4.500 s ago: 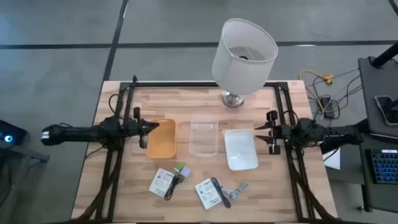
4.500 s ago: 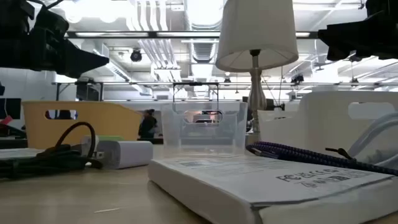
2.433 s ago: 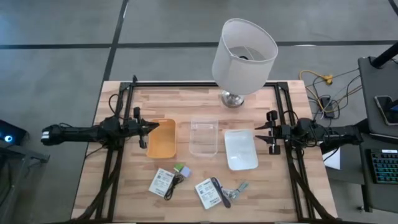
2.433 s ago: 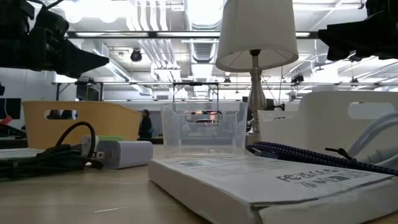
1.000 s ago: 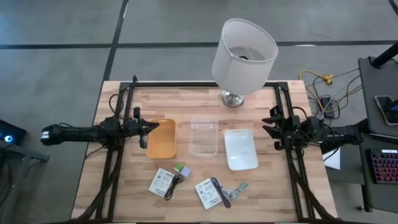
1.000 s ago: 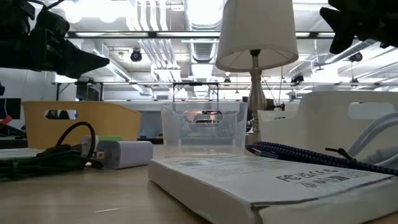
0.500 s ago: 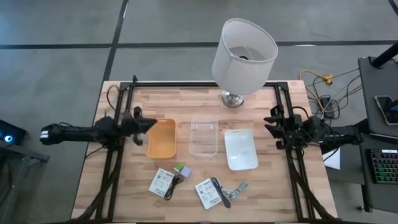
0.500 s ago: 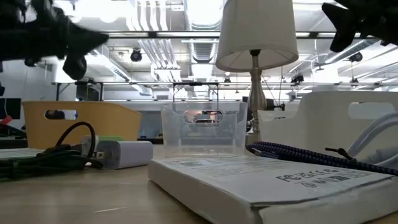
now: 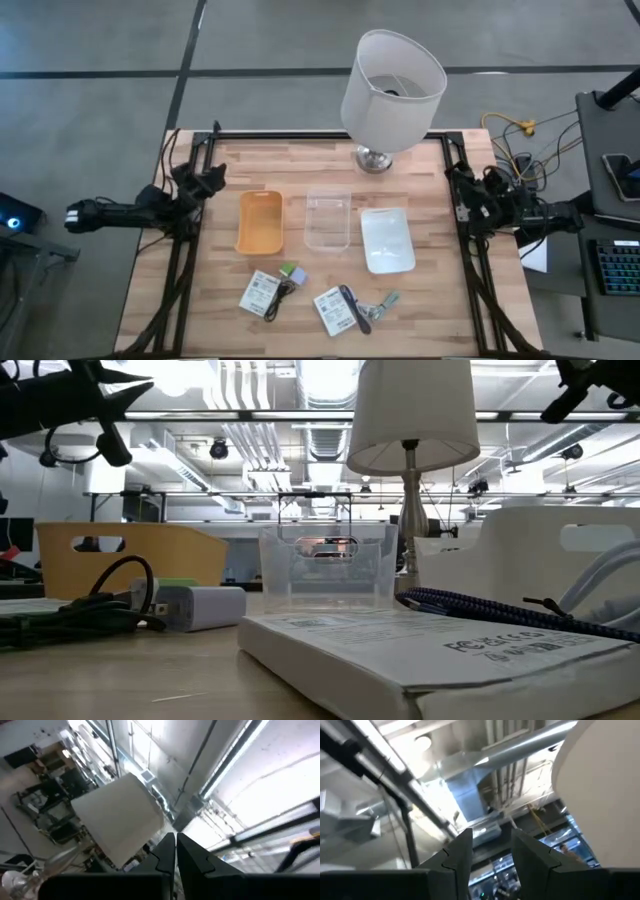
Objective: Pick and place items into bin
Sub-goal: Put the blue charger adapter into the transparent bin
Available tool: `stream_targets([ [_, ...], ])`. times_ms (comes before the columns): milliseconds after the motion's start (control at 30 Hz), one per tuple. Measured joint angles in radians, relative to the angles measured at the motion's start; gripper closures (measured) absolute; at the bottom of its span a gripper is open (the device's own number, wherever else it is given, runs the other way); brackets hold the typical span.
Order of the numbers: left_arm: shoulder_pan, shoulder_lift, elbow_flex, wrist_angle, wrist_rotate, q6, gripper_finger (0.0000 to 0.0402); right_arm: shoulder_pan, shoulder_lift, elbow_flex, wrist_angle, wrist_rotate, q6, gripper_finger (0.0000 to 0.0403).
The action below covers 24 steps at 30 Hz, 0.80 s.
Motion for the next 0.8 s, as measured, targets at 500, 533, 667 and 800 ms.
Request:
stream_targets([
  [500, -0.011, 0.139, 0.185, -0.168, -0.026, 0.028, 0.0372, 0.0, 0.058, 0.14, -0.385, 0.187, 0.217, 0.0269],
  [533, -0.017, 0.166, 0.239, -0.282, -0.02, 0.027, 0.0359, 0.0, 0.08, 0.177, -0.521, 0.195, 0.263, 0.0262],
  [667, -0.03, 0.276, 0.511, -0.871, 0.082, 0.028, 0.0289, 0.001, 0.213, 0.32, -0.945, 0.202, 0.421, 0.0223],
  [800, -0.055, 0.43, 0.742, -1.236, 0.263, 0.043, 0.0247, 0.01, 0.362, 0.454, -1.115, 0.178, 0.411, 0.0191],
])
